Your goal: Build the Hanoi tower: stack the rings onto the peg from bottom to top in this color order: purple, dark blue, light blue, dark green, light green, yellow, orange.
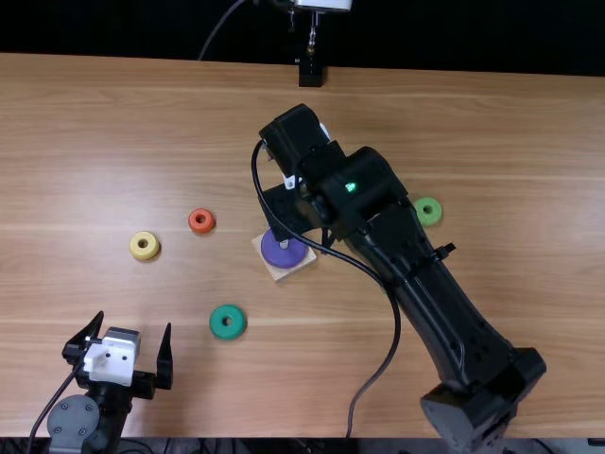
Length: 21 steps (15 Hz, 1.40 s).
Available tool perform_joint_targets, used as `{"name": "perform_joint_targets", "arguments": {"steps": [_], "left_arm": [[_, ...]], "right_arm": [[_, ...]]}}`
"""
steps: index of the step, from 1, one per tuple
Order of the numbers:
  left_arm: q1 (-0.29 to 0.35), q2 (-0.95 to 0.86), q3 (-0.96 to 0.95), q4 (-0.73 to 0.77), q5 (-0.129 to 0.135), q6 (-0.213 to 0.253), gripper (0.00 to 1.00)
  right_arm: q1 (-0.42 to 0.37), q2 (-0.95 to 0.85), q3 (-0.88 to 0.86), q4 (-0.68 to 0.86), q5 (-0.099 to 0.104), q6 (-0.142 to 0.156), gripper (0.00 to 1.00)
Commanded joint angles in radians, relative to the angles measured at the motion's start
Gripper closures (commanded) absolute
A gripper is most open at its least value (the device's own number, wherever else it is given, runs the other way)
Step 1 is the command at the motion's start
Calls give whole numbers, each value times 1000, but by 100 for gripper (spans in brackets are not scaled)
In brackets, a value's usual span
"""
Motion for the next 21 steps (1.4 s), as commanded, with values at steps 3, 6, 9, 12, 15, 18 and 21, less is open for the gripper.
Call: {"name": "perform_joint_targets", "arguments": {"steps": [3,6,9,12,15,18,21], "left_arm": [[11,-12,-105,-79,15,13,0],[11,-12,-105,-79,15,13,0],[11,-12,-105,-79,15,13,0],[11,-12,-105,-79,15,13,0],[11,-12,-105,-79,15,13,0],[11,-12,-105,-79,15,13,0],[11,-12,-105,-79,15,13,0]], "right_arm": [[28,43,54,2,10,2,100],[31,70,56,3,10,1,100],[30,87,54,5,10,1,100],[30,101,54,7,10,1,100],[30,110,42,5,10,-1,100],[30,123,11,2,10,-3,100],[25,123,-21,2,10,1,100]]}}
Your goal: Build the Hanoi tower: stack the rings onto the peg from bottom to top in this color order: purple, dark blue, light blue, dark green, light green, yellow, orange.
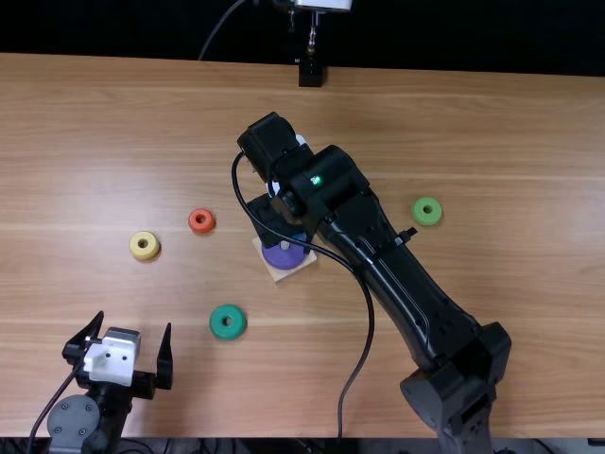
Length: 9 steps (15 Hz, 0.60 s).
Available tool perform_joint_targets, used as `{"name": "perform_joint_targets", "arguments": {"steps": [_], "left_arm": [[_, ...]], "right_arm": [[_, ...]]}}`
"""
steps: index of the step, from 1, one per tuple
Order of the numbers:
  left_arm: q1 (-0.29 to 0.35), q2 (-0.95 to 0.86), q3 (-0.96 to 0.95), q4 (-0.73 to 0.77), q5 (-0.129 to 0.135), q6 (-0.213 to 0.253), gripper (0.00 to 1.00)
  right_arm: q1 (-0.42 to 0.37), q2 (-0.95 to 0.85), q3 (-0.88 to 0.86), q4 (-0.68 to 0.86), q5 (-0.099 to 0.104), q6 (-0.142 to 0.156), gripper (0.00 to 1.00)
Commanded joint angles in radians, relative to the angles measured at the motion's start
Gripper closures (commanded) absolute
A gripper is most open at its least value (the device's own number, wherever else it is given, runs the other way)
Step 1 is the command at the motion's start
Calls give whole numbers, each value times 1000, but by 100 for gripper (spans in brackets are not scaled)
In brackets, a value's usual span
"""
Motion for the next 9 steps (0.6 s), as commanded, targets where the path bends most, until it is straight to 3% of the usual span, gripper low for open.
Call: {"name": "perform_joint_targets", "arguments": {"steps": [1,2,3,5,9], "left_arm": [[11,-12,-105,-81,15,13,0],[11,-12,-105,-79,15,13,0],[11,-12,-105,-79,17,13,0],[11,-12,-105,-79,15,13,0],[11,-12,-105,-79,15,13,0]], "right_arm": [[8,19,-14,2,10,-2,100],[8,19,-13,0,12,0,97],[8,19,-13,-3,12,4,60],[6,19,-14,-23,12,5,4],[12,17,-14,-77,12,4,0]]}}
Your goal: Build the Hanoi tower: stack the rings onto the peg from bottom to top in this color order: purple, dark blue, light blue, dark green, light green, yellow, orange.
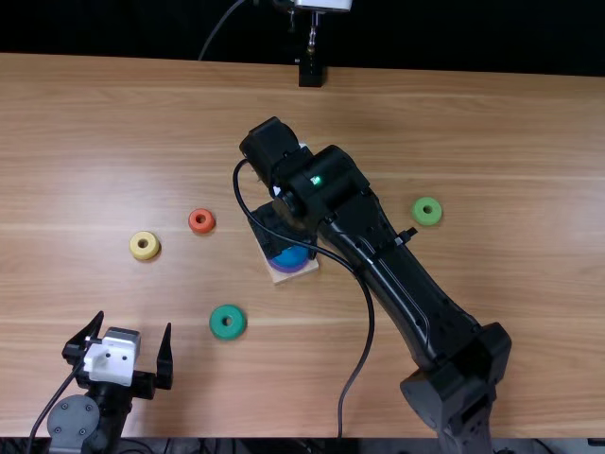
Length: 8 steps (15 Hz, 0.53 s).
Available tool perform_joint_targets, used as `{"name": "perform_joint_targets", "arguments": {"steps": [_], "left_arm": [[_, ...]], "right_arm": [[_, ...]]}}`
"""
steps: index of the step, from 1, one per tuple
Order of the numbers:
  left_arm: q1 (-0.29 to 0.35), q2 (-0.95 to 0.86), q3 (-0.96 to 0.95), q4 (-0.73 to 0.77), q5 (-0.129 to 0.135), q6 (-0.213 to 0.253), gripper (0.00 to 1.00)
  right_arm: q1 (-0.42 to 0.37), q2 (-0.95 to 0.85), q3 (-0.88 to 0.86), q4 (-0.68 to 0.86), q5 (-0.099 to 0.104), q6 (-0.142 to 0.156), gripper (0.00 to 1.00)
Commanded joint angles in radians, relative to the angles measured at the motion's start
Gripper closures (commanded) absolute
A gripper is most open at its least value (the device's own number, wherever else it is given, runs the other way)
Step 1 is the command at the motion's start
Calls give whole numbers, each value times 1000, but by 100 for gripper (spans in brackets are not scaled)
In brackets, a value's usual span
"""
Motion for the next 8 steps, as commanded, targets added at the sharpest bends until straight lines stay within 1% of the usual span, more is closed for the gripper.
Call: {"name": "perform_joint_targets", "arguments": {"steps": [1,3,6,8], "left_arm": [[11,-12,-105,-79,15,14,0],[11,-12,-105,-79,15,14,0],[11,-12,-105,-79,15,14,0],[11,-12,-105,-79,15,14,0]], "right_arm": [[12,13,-13,0,14,2,0],[14,7,-3,0,18,4,0],[14,-9,7,4,20,17,0],[12,-70,24,6,18,21,0]]}}
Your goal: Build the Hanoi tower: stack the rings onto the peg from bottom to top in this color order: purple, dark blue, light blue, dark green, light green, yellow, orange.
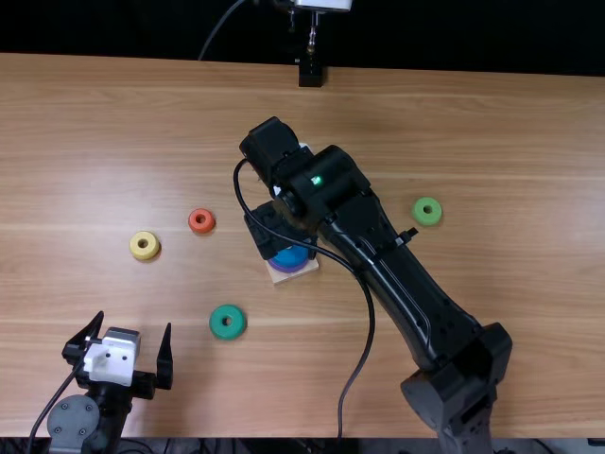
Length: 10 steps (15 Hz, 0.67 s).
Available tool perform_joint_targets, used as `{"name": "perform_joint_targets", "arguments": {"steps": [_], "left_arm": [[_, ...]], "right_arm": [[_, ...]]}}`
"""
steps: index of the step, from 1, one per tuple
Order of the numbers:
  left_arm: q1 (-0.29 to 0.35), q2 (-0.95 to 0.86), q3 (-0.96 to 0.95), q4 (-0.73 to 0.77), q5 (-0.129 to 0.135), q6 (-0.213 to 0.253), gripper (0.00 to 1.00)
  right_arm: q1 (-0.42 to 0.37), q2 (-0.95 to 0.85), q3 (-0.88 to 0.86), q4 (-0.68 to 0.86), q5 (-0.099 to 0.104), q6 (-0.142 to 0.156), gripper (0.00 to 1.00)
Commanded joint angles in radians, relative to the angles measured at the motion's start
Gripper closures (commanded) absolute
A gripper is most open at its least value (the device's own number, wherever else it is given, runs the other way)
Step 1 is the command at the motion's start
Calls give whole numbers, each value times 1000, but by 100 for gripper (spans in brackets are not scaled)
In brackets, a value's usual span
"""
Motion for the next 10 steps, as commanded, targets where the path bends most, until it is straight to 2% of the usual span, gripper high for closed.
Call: {"name": "perform_joint_targets", "arguments": {"steps": [1,4,7,10], "left_arm": [[11,-12,-105,-79,15,14,0],[11,-12,-105,-79,15,14,0],[11,-12,-105,-79,15,14,0],[11,-12,-105,-79,15,14,0]], "right_arm": [[12,-92,34,1,14,11,0],[5,-179,51,7,8,13,0],[-9,-317,-6,9,6,9,0],[-98,-461,-158,16,6,6,0]]}}
